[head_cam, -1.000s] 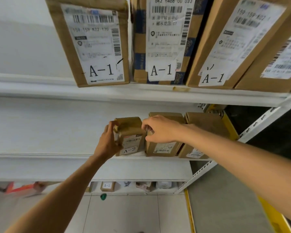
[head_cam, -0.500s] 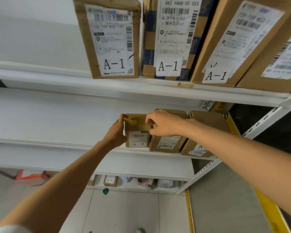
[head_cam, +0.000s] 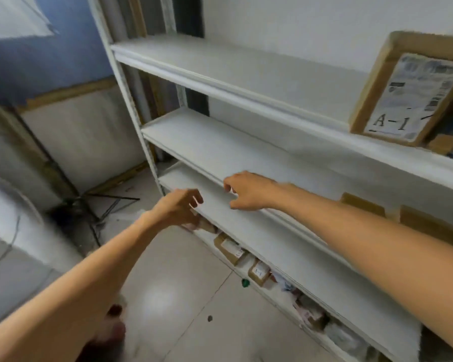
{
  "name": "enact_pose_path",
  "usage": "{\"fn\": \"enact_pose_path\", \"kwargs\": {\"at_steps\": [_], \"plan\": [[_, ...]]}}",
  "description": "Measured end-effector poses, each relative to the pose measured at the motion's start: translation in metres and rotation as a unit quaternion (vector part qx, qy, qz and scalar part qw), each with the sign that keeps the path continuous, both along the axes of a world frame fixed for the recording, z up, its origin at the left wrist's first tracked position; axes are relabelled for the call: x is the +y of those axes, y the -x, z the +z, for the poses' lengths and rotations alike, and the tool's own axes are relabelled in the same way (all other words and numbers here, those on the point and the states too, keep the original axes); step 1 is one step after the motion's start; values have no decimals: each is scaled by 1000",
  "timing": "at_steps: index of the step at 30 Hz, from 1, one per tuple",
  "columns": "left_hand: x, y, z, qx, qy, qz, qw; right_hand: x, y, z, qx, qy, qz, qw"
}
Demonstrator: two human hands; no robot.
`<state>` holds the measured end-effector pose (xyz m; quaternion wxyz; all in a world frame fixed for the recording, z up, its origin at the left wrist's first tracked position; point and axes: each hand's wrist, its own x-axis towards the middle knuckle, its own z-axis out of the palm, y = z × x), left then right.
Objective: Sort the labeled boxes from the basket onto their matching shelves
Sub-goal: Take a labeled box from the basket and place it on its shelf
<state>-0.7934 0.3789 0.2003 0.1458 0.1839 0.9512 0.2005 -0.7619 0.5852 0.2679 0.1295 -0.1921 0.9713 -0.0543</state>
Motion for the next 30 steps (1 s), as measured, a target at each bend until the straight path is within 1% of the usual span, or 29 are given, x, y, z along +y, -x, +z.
{"fn": "enact_pose_path", "kwargs": {"at_steps": [2,4,7,10,14,16,18,22,24,27,30], "plan": [[-50,-19,5,11,10,48,999,-50,8,-3,-5,-3,66,998],[-96,-47,8,7,8,117,993,-103,14,-7,-10,-22,135,991],[-160,-98,11,-6,-4,240,971,-183,11,-4,3,-11,227,974],[-213,-164,16,0,-10,355,935,-259,-12,0,0,32,352,935],[-250,-269,14,6,-11,486,874,-342,-71,-9,-11,32,495,868],[-255,-332,8,-4,-9,544,839,-375,-115,-19,-30,29,550,834],[-253,-398,2,-11,-10,606,795,-402,-165,-28,-47,9,614,788],[-237,-522,-3,21,13,730,683,-443,-269,-30,-57,-31,722,688],[-228,-571,-3,12,15,769,639,-459,-314,-25,-58,-29,752,655],[-219,-633,-5,-5,-2,812,583,-480,-380,-22,-49,-33,788,613],[-220,-684,-12,-19,-14,847,531,-498,-439,-29,-50,-57,817,572]]}}
